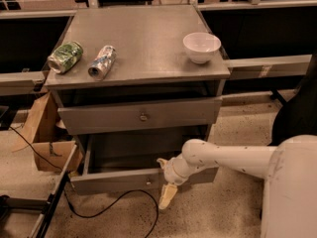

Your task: Open middle drawer

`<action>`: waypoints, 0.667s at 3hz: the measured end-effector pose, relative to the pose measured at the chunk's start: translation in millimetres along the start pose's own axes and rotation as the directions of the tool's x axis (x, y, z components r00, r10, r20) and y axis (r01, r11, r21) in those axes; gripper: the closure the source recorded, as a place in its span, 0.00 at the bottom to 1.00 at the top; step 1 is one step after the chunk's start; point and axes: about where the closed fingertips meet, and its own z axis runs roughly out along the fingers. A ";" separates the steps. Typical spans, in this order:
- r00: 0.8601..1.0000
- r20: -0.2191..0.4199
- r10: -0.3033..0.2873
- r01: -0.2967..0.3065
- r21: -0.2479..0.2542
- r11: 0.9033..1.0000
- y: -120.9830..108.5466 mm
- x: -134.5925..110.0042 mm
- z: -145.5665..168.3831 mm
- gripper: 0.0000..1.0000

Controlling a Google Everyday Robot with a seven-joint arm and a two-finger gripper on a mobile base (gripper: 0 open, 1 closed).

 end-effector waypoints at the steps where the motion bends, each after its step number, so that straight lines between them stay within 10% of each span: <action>1: 1.000 -0.028 0.006 -0.006 -0.010 1.000 0.3 3.9 -0.8 0.19; 2: 0.998 -0.059 0.006 -0.007 -0.018 1.000 3.6 10.6 -7.2 0.41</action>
Offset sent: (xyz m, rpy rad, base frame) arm -0.0067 -0.0333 0.0049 -0.1203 0.0211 -0.0001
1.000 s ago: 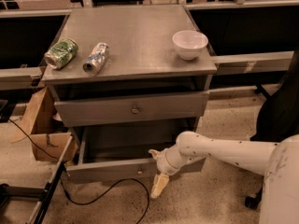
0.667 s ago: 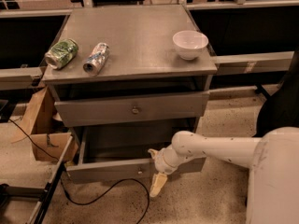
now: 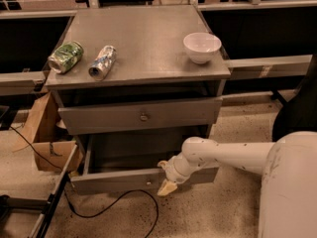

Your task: Open middle drawer

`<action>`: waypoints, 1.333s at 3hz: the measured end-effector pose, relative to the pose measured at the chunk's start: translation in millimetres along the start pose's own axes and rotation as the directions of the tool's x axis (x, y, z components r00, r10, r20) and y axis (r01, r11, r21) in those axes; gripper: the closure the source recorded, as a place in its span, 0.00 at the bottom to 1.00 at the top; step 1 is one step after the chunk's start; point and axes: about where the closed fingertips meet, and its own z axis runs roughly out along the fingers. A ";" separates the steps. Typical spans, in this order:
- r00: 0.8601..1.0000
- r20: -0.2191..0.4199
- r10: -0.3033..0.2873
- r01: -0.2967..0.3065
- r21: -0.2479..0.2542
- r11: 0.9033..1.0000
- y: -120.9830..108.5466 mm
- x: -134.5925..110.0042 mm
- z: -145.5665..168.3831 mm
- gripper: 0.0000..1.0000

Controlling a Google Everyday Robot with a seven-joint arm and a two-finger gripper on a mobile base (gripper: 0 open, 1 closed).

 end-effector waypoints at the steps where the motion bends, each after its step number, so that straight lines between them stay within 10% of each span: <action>1: 1.000 0.000 0.000 0.000 0.000 1.000 -4.3 -1.3 -3.3 0.65; 3: 1.000 0.000 0.000 0.000 0.000 1.000 -11.1 -3.4 -8.9 1.00; 4: 1.000 0.000 0.000 0.000 0.000 1.000 -13.3 -3.3 -9.2 1.00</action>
Offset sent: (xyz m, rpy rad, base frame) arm -0.0475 -0.0532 0.0165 -0.1026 0.0654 0.0566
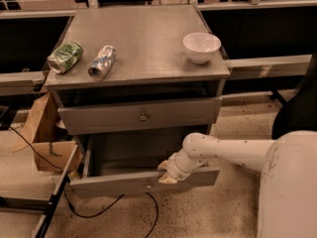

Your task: Open middle drawer

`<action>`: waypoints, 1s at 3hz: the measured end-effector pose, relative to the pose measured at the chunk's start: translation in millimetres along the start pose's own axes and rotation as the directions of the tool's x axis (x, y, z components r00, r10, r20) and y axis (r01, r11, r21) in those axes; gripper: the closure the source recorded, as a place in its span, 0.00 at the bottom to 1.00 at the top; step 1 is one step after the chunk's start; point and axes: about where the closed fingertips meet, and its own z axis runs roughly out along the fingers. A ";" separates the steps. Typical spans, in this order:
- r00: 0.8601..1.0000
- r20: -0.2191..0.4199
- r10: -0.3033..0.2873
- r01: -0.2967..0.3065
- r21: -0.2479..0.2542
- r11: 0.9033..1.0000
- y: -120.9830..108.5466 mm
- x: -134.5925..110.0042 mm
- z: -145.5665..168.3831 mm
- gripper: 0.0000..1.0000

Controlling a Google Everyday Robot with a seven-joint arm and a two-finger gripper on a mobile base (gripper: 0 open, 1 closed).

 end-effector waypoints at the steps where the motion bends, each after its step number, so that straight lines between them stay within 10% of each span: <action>1: 1.000 -0.008 0.007 -0.007 -0.004 1.000 1.7 3.6 -4.1 1.00; 3: 1.000 -0.018 0.015 -0.015 -0.016 1.000 8.6 5.9 -8.7 1.00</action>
Offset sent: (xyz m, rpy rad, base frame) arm -0.1955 -0.1196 -0.0010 -0.1503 0.2535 0.0119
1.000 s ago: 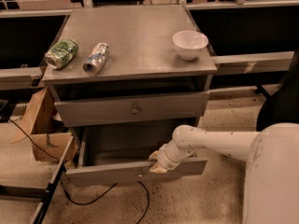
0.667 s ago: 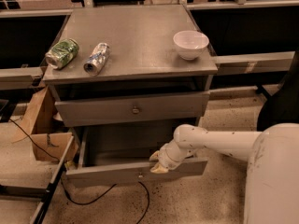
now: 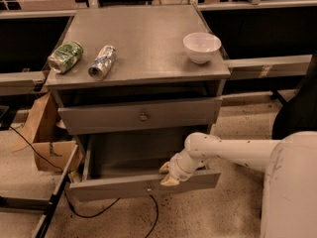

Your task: Open middle drawer

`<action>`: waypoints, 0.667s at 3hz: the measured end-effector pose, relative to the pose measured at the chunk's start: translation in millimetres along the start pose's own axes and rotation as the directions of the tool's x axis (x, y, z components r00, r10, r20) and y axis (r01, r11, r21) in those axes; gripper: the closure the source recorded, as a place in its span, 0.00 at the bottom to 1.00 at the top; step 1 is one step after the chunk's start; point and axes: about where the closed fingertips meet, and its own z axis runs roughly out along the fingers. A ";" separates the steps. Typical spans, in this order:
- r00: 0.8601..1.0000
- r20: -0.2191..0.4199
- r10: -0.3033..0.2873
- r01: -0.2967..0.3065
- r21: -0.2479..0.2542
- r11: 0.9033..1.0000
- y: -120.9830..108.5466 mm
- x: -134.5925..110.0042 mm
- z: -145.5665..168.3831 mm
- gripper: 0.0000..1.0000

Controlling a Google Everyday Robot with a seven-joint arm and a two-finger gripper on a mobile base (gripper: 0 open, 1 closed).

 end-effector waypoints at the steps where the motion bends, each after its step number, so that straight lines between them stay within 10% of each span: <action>1: 1.000 -0.005 0.000 0.000 -0.013 1.000 5.9 2.0 -0.4 0.81; 2: 1.000 -0.009 -0.002 0.002 -0.027 1.000 11.4 3.7 -0.9 0.58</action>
Offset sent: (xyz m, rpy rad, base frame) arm -0.2252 -0.1260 -0.0088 -0.1597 0.3687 0.2622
